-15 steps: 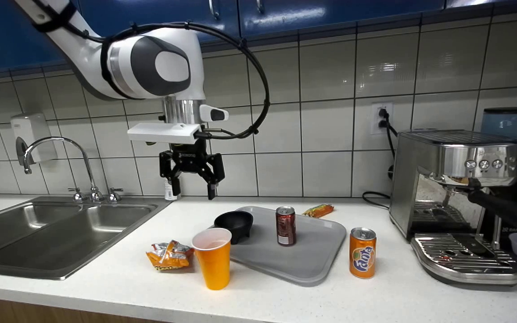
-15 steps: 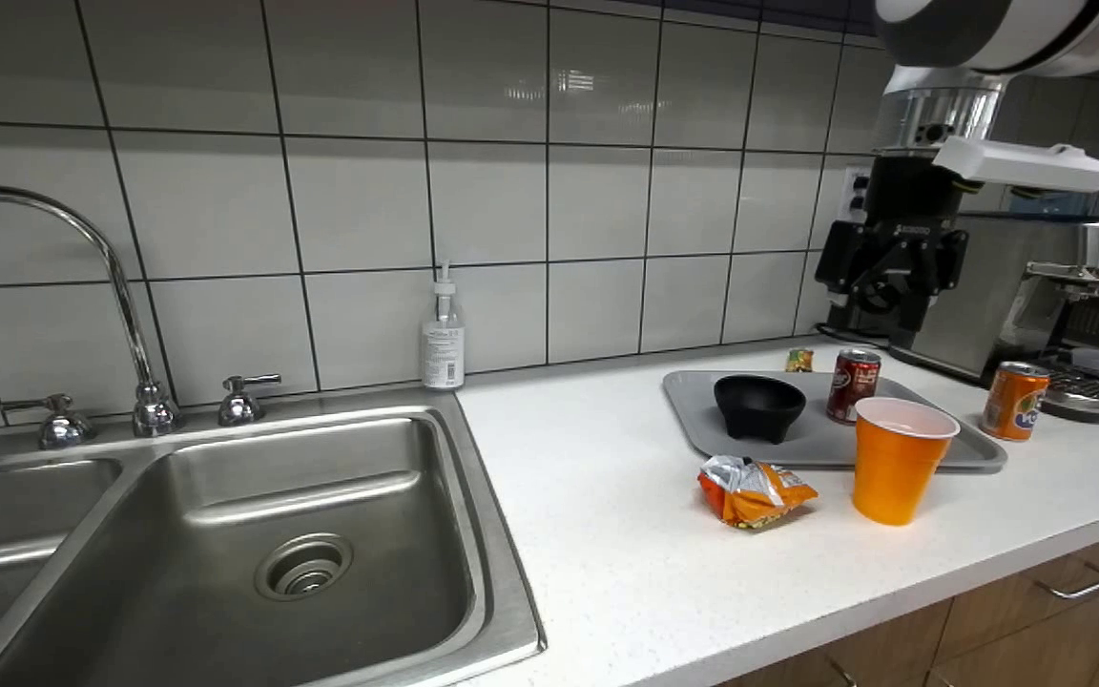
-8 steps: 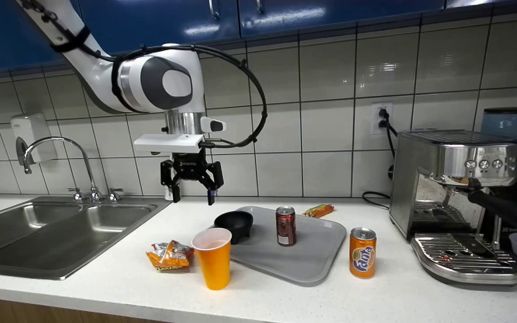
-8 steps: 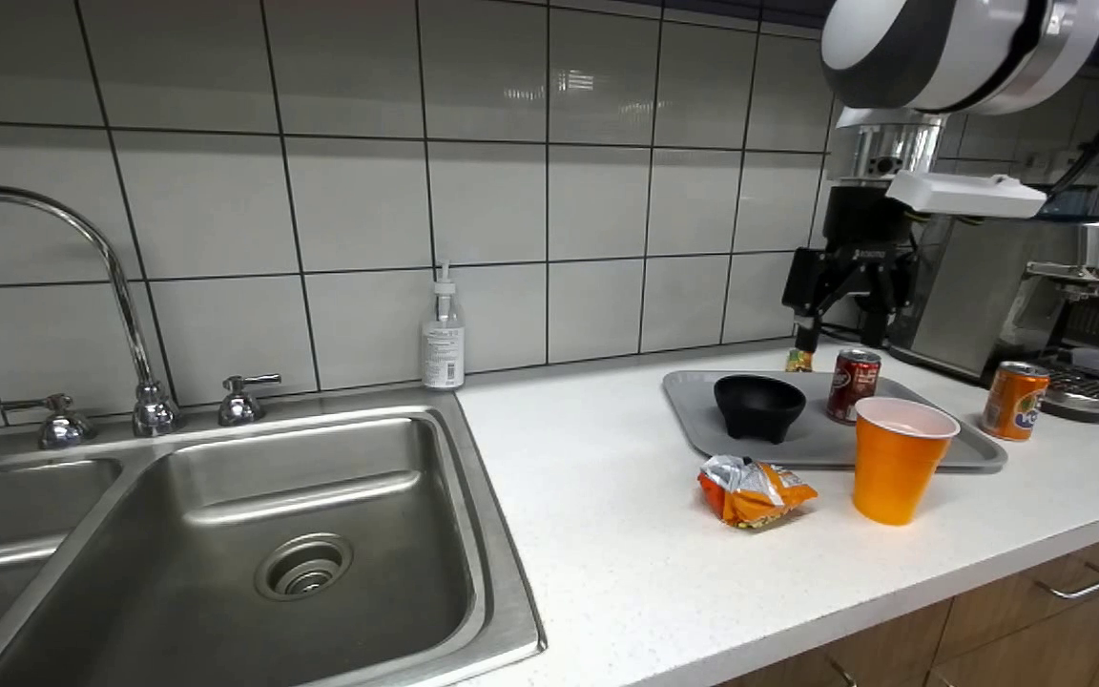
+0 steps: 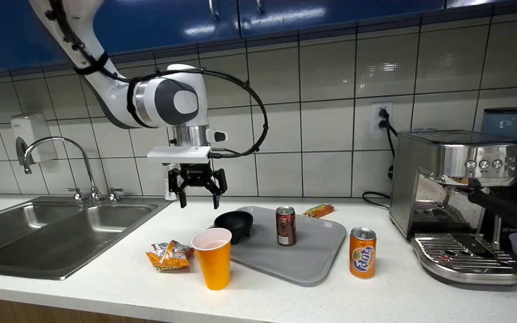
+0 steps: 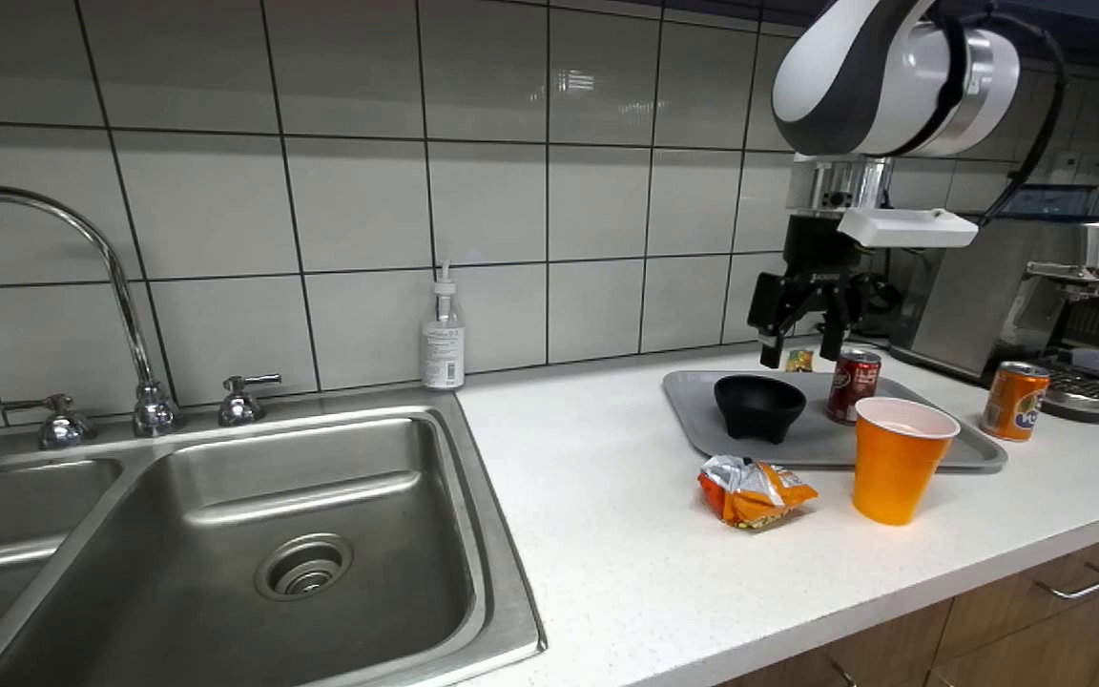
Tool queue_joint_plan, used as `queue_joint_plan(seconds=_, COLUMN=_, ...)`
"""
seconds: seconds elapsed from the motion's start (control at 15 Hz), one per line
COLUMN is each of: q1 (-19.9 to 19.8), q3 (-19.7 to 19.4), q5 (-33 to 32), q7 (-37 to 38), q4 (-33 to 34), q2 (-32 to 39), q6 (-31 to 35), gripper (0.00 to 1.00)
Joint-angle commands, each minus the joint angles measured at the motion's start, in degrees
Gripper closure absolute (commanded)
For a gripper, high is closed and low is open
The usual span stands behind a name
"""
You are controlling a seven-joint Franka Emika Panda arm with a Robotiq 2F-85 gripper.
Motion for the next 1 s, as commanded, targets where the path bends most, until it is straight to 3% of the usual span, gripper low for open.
queue_joint_plan(seconds=0.0, q1=-1.11, q3=1.39, q5=-0.66, q7=-1.88, q4=4.14, q2=4.27, q6=0.68, gripper=0.00)
queue_joint_plan(seconds=0.93, q1=-1.87, q3=2.40, q5=-2.53, q7=-1.43, q4=16.59, q2=17.79, q6=1.88, gripper=0.00)
